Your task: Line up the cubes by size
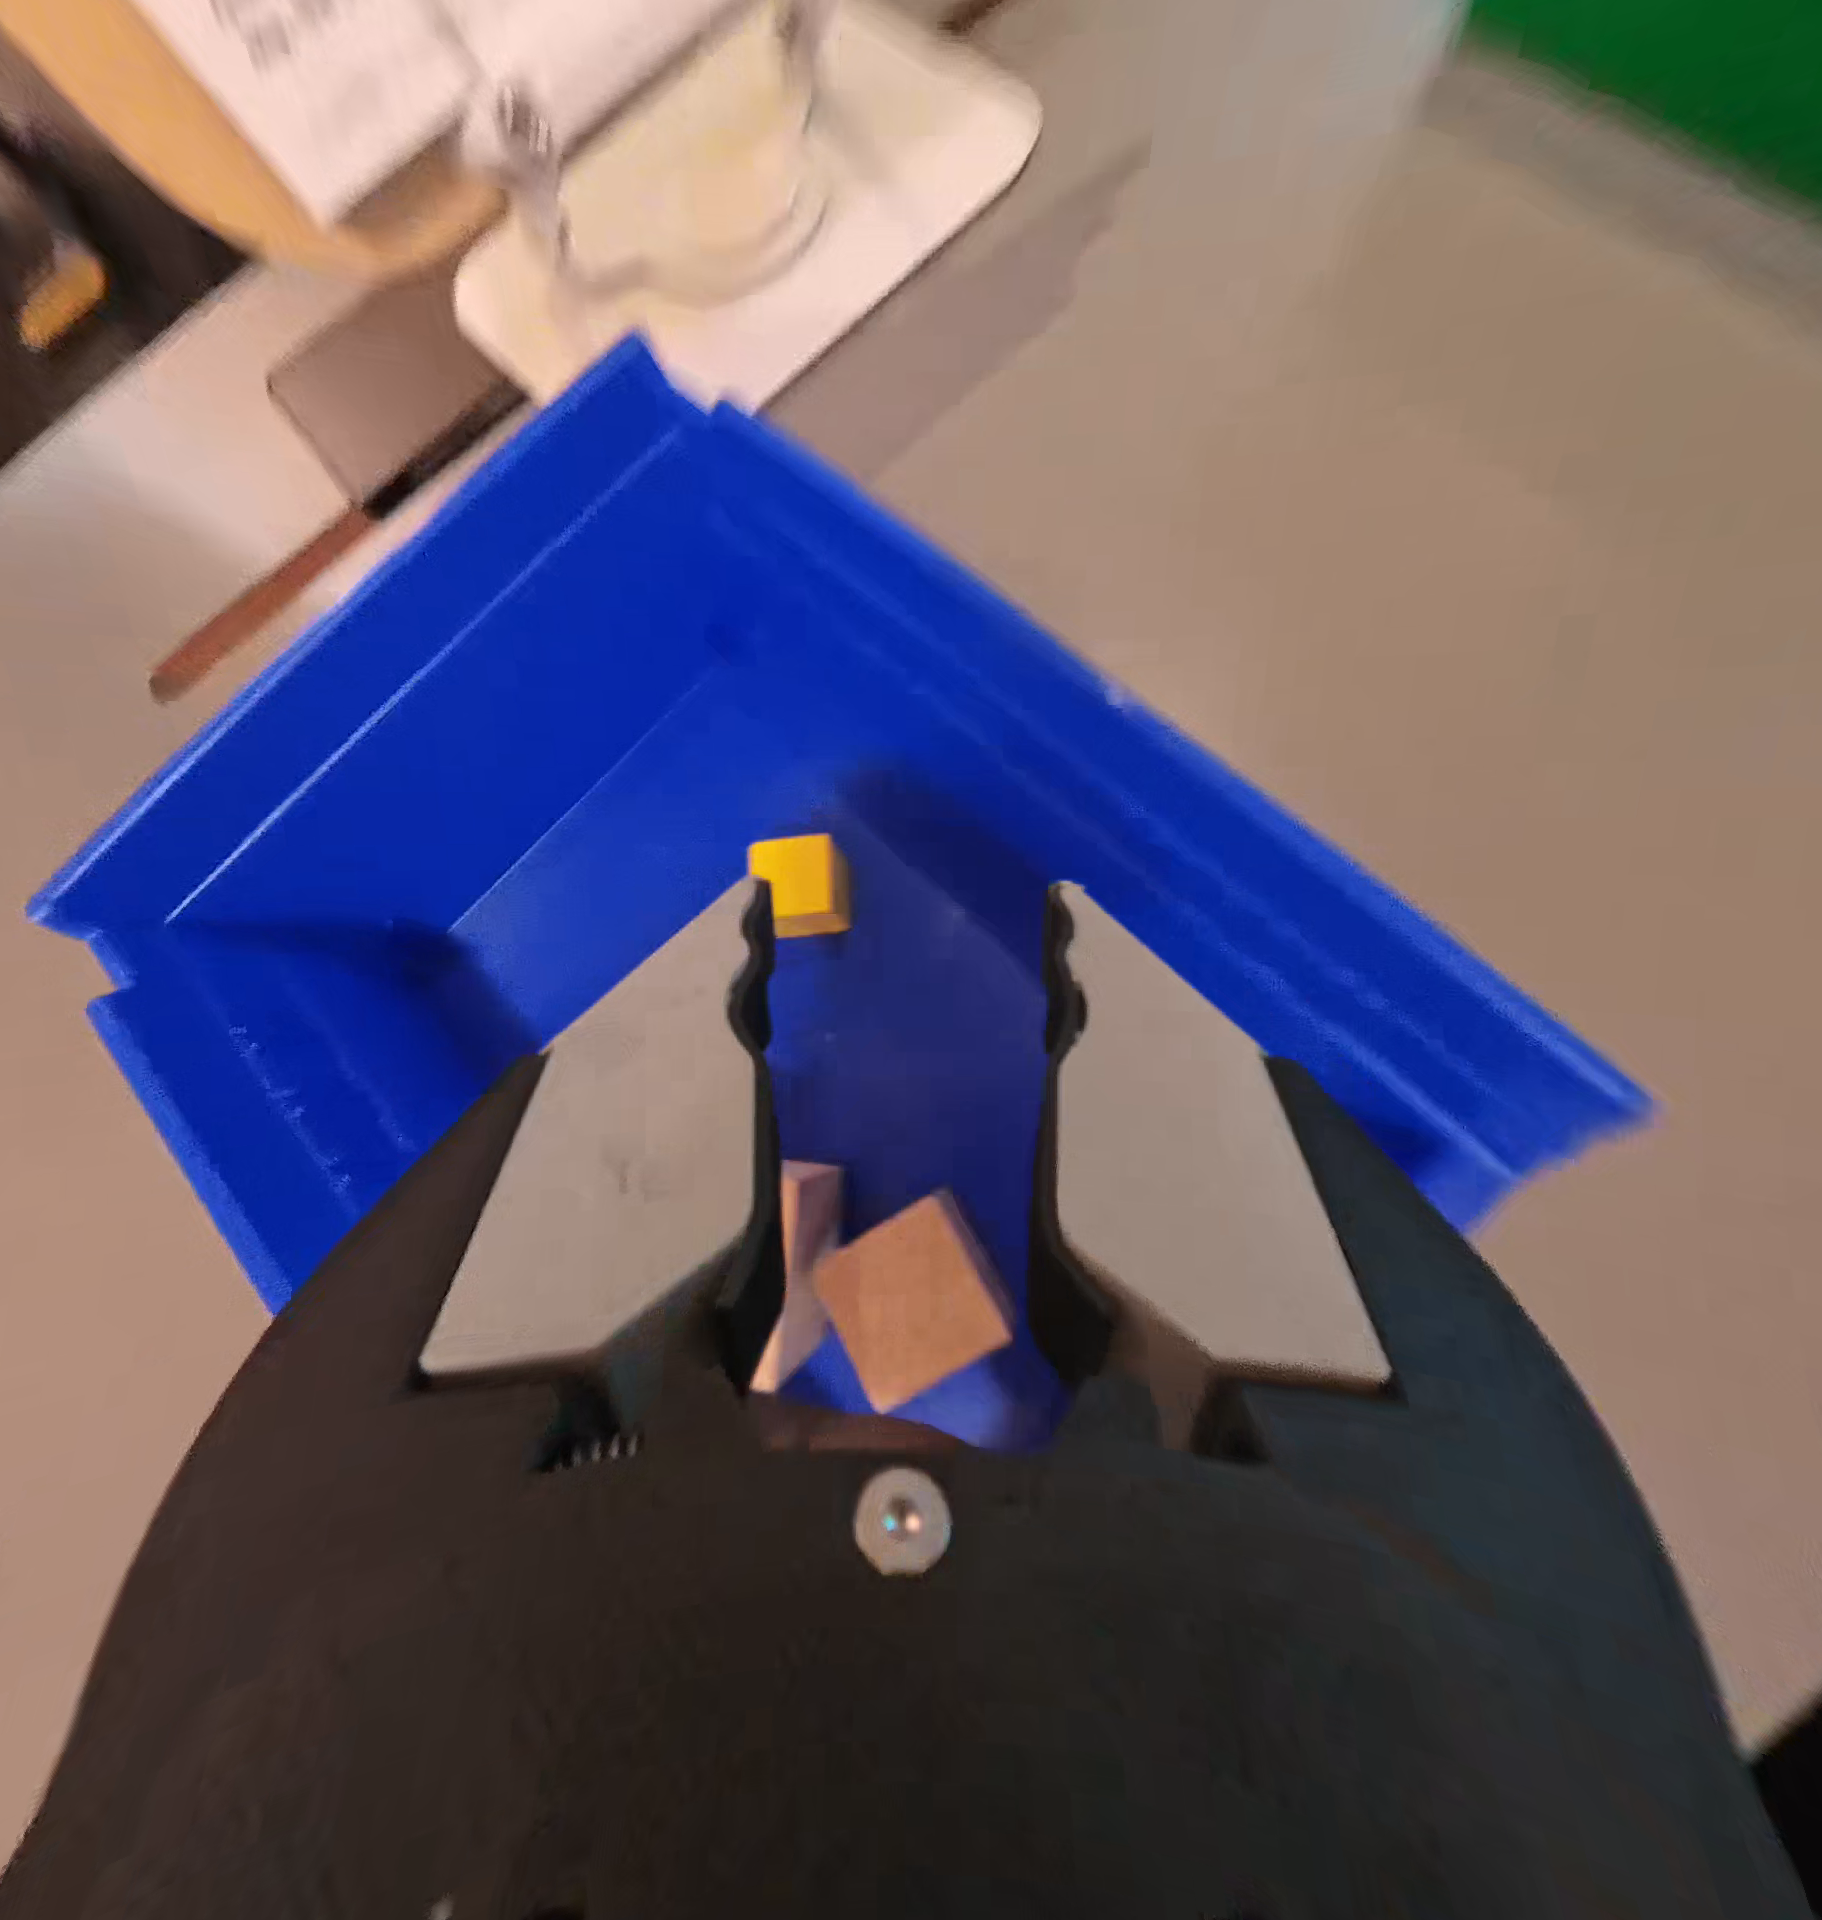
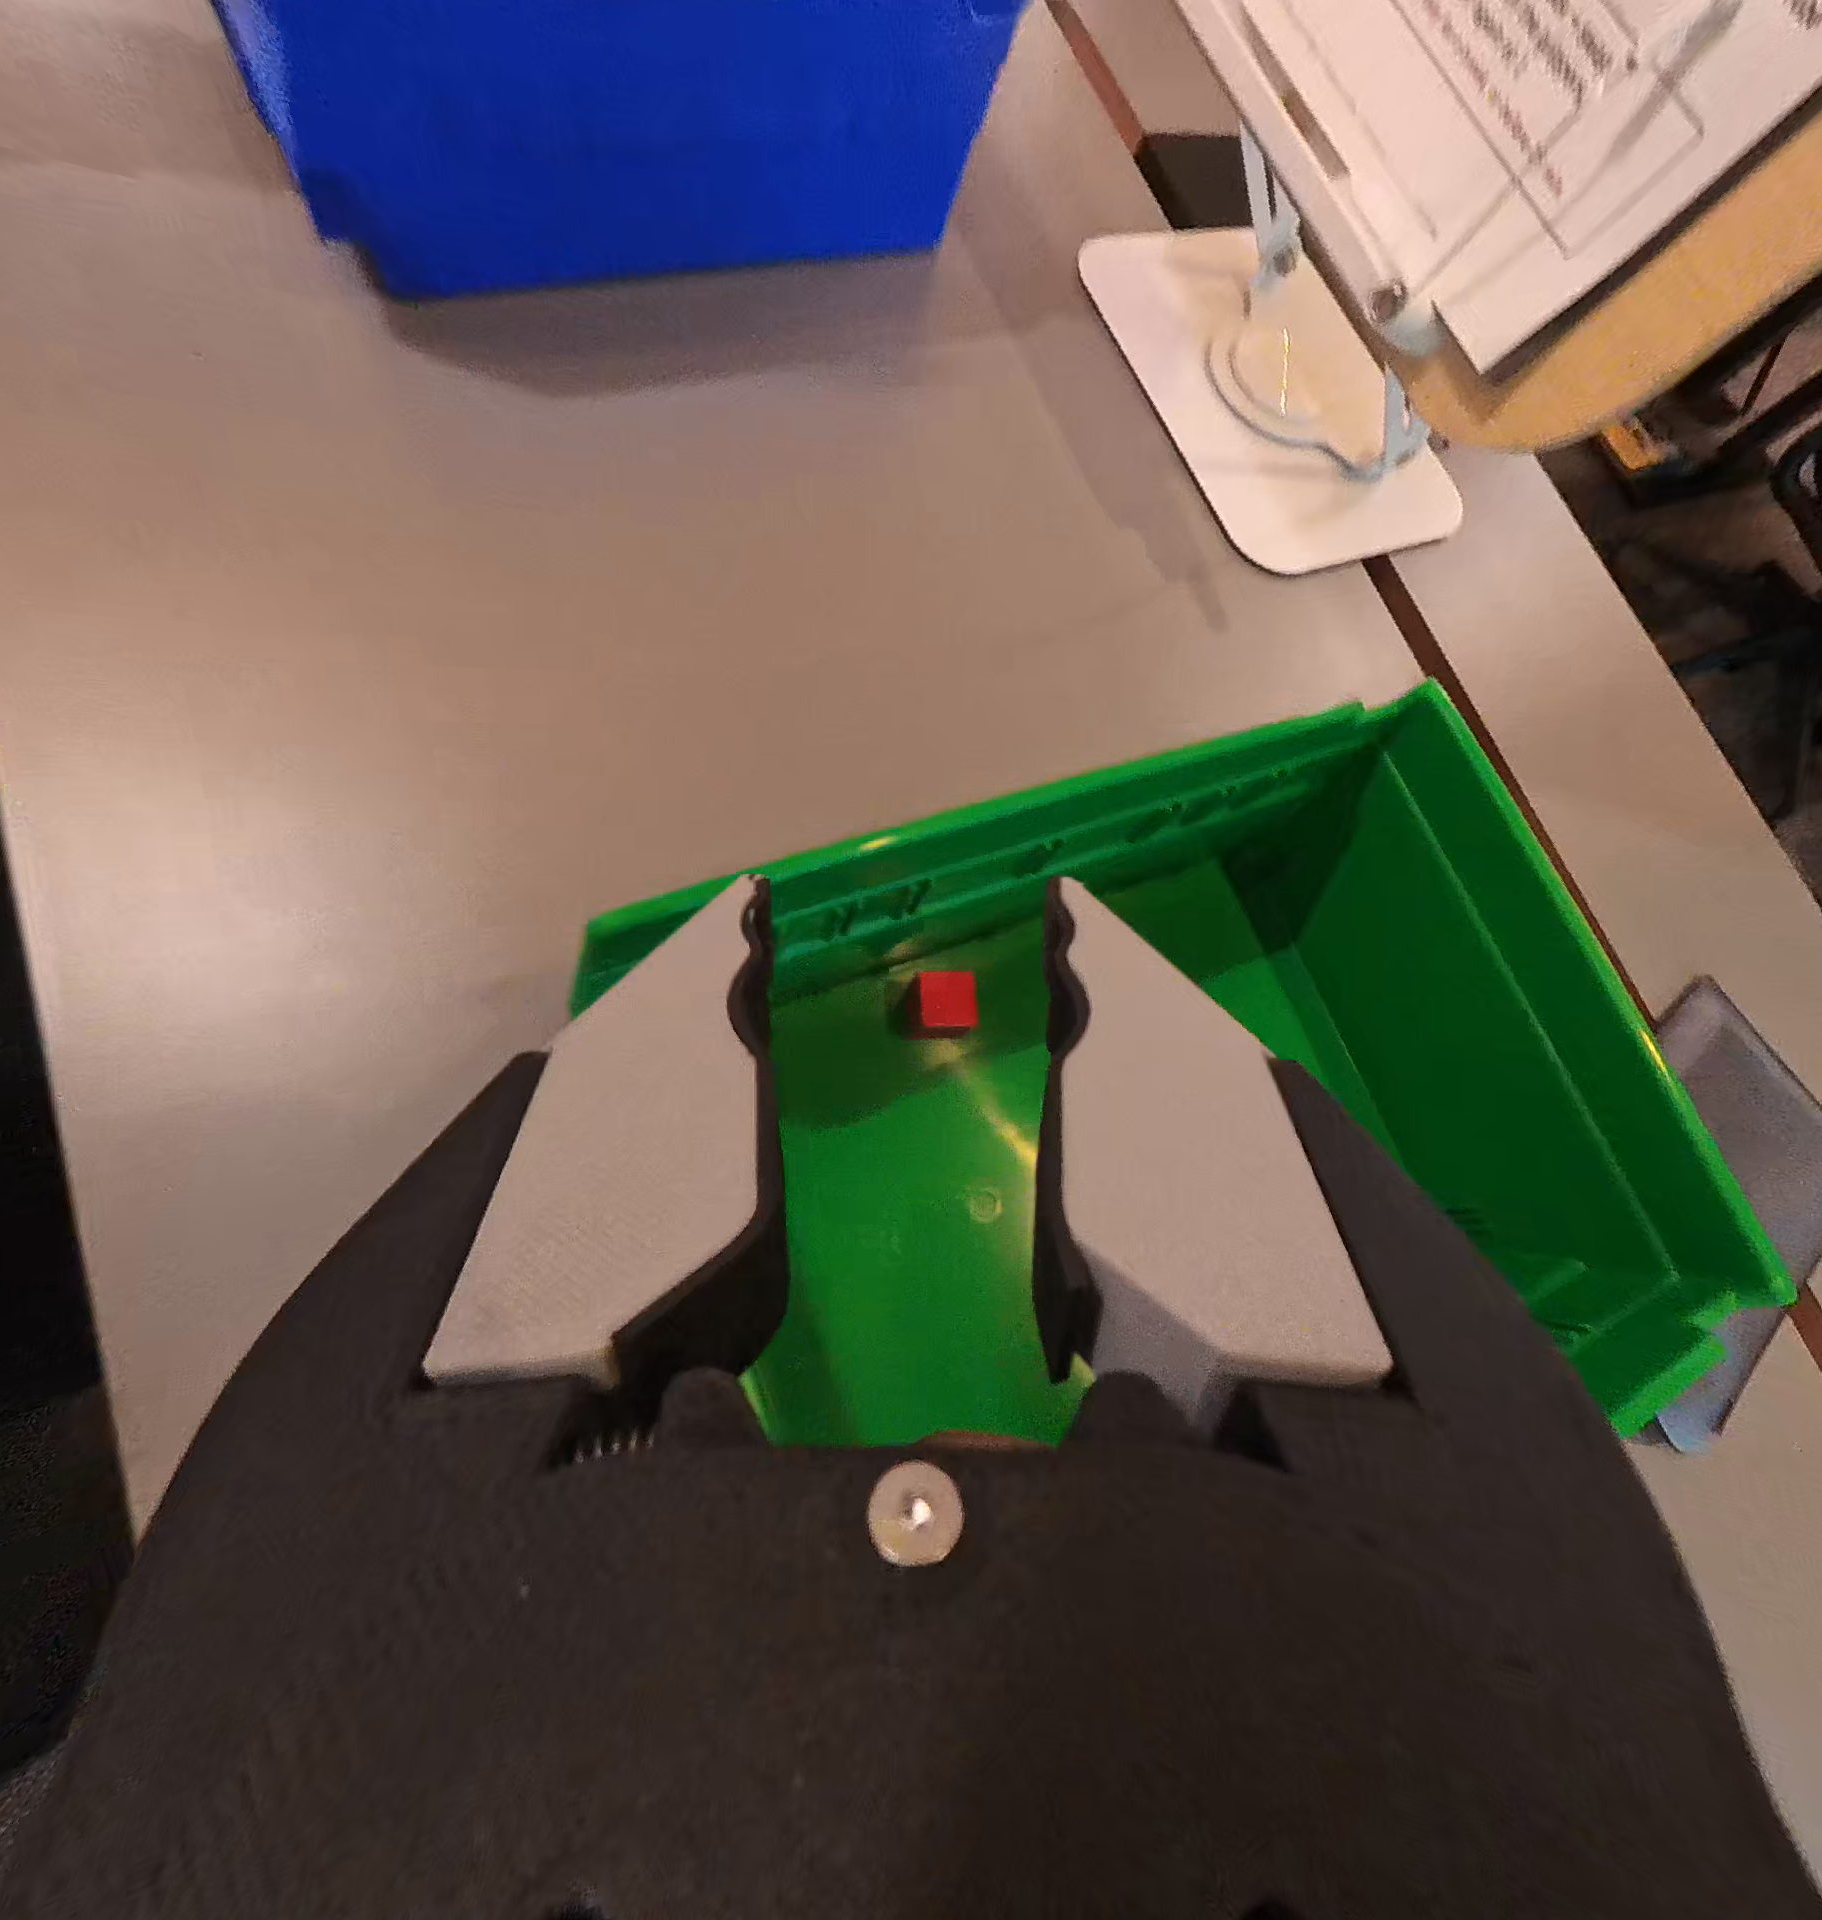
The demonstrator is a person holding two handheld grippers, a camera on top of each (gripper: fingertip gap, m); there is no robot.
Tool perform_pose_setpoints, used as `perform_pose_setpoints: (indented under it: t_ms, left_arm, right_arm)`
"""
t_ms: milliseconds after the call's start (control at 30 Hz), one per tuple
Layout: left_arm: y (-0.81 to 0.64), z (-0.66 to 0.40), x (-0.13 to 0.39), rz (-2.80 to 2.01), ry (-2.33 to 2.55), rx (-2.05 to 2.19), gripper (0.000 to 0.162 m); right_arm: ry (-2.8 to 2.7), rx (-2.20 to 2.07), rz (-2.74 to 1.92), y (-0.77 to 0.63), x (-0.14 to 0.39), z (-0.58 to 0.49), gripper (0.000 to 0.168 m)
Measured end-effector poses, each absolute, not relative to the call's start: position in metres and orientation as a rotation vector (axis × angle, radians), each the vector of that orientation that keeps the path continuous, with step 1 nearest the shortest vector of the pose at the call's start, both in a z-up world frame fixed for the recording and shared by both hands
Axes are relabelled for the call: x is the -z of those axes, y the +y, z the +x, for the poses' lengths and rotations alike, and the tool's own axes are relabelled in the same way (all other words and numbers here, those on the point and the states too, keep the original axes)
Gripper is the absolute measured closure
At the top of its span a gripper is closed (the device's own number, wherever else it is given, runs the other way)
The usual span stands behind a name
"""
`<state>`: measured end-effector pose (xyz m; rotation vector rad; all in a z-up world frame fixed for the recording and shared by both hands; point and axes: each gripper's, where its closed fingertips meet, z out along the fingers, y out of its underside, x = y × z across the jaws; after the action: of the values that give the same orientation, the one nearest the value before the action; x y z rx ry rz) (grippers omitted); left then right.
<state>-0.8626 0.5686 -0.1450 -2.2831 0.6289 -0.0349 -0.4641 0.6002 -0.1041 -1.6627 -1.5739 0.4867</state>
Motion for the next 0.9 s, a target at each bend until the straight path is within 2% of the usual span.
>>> perform_pose_setpoints:
  t_ms: [233,267,333,433,533,633,767,900]
  left_arm:
    - [0.606,-0.895,0.228,-2.673,0.680,-0.192,0.108]
    - [0.609,-0.895,0.234,-2.698,0.689,-0.192,0.113]
    - [0.612,-0.892,0.241,-2.720,0.711,-0.159,0.135]
    - [0.616,-0.889,0.236,-2.691,0.755,-0.132,0.136]
    - [0.621,-0.888,0.202,-2.509,0.793,-0.149,0.136]
    - [0.606,-0.858,0.140,-2.176,0.871,-0.066,0.136]
    - [0.532,-0.764,0.055,-1.590,1.083,0.146,0.137]
    - [0.447,-0.690,0.009,-1.110,1.239,0.226,0.137]
  right_arm:
    - [-1.623,-0.525,-1.551,0.558,0.097,-0.474,0.117]
    - [-1.632,-0.569,-1.535,0.550,0.096,-0.476,0.115]
    - [-1.640,-0.669,-1.500,0.536,0.094,-0.478,0.115]
    - [-1.590,-0.831,-1.490,0.523,0.088,-0.482,0.123]
    - [-1.477,-0.987,-1.527,0.514,0.080,-0.493,0.125]
    - [-1.370,-1.136,-1.592,0.503,0.070,-0.513,0.119]
    - [-1.268,-1.459,-1.569,0.479,0.040,-0.557,0.119]
    - [-1.238,-1.897,-1.491,0.443,0.010,-0.606,0.118]
